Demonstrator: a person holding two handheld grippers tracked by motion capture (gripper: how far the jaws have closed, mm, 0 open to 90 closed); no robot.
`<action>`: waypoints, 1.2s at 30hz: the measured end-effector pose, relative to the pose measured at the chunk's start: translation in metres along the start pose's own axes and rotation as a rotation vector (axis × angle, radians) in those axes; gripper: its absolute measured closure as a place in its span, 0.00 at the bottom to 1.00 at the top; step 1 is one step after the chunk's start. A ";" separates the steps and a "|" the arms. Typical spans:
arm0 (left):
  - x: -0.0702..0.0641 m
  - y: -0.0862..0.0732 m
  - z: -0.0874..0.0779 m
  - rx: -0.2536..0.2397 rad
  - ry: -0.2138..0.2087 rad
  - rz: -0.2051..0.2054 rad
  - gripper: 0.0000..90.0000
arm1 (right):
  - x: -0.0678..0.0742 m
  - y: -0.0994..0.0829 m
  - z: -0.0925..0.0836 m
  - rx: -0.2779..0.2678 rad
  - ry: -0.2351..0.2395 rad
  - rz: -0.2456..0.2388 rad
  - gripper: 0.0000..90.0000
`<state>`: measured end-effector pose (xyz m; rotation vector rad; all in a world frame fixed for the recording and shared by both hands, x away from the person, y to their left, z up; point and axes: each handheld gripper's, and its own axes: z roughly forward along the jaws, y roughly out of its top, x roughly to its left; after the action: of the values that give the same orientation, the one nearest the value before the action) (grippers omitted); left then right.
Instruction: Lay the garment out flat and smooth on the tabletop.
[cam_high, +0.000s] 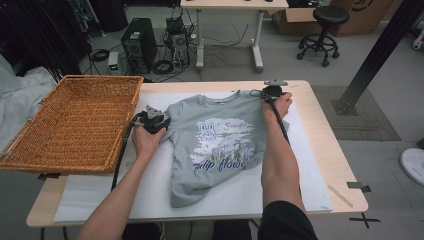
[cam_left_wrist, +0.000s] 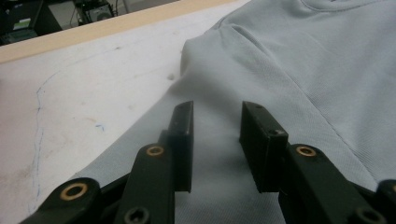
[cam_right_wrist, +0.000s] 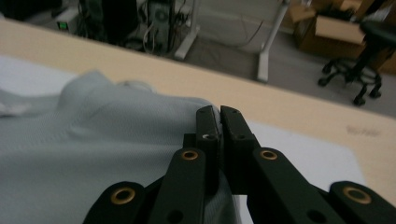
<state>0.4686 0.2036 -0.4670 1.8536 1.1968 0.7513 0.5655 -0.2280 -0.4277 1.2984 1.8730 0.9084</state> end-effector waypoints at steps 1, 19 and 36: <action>0.000 0.000 0.000 0.000 0.000 -0.001 0.73 | 0.000 0.000 0.000 0.000 0.000 0.000 0.94; 0.000 0.000 0.000 0.001 0.001 0.002 0.73 | -0.059 -0.090 -0.077 0.023 0.041 0.265 0.49; -0.001 0.000 0.000 -0.001 0.009 0.016 0.73 | -0.055 -0.071 -0.100 0.042 -0.087 0.048 0.80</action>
<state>0.4678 0.2025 -0.4672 1.8626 1.1885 0.7692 0.4637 -0.3148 -0.4265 1.3914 1.8097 0.8273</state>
